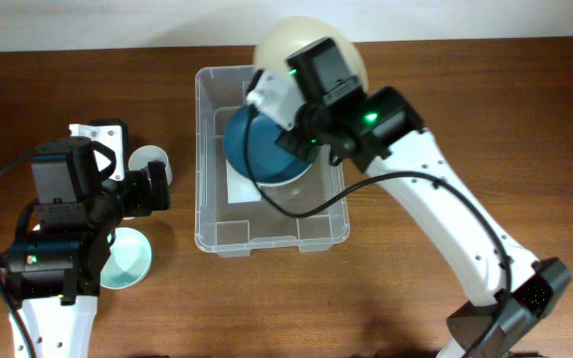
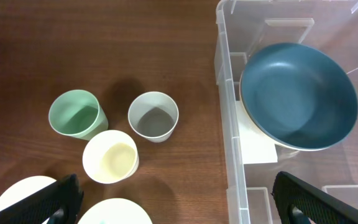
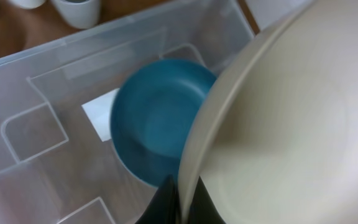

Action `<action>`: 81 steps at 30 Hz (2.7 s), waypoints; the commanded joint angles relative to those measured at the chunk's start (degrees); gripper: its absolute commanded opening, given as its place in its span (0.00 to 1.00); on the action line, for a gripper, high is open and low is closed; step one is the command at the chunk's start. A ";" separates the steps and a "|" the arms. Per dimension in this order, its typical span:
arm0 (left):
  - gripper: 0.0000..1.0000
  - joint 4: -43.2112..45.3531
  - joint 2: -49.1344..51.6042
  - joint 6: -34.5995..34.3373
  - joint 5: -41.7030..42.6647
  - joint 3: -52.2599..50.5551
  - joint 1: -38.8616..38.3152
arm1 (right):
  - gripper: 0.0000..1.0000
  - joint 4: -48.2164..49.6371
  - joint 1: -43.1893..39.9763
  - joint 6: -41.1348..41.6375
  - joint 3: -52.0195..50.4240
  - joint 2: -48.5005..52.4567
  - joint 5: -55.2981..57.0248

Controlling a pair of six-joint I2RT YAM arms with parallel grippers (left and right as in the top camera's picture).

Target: Pack container

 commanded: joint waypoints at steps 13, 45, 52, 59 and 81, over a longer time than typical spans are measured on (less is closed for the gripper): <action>1.00 0.09 0.20 -0.15 -2.51 0.76 0.07 | 0.04 0.83 2.32 -10.58 0.90 12.11 -3.98; 1.00 -0.50 0.20 -0.17 -2.51 0.76 0.07 | 0.99 -17.18 -25.57 53.48 15.89 1.57 6.75; 1.00 -1.20 0.20 -0.17 -2.54 0.76 0.07 | 0.99 -28.70 -38.21 55.10 15.58 1.44 4.15; 1.00 -3.21 0.42 -0.70 -2.56 0.76 0.07 | 0.99 -39.23 -41.86 50.29 15.56 -1.60 2.43; 1.00 -8.94 15.56 -7.04 -2.56 8.72 0.07 | 0.99 -24.26 -40.46 45.94 -37.81 -45.05 5.29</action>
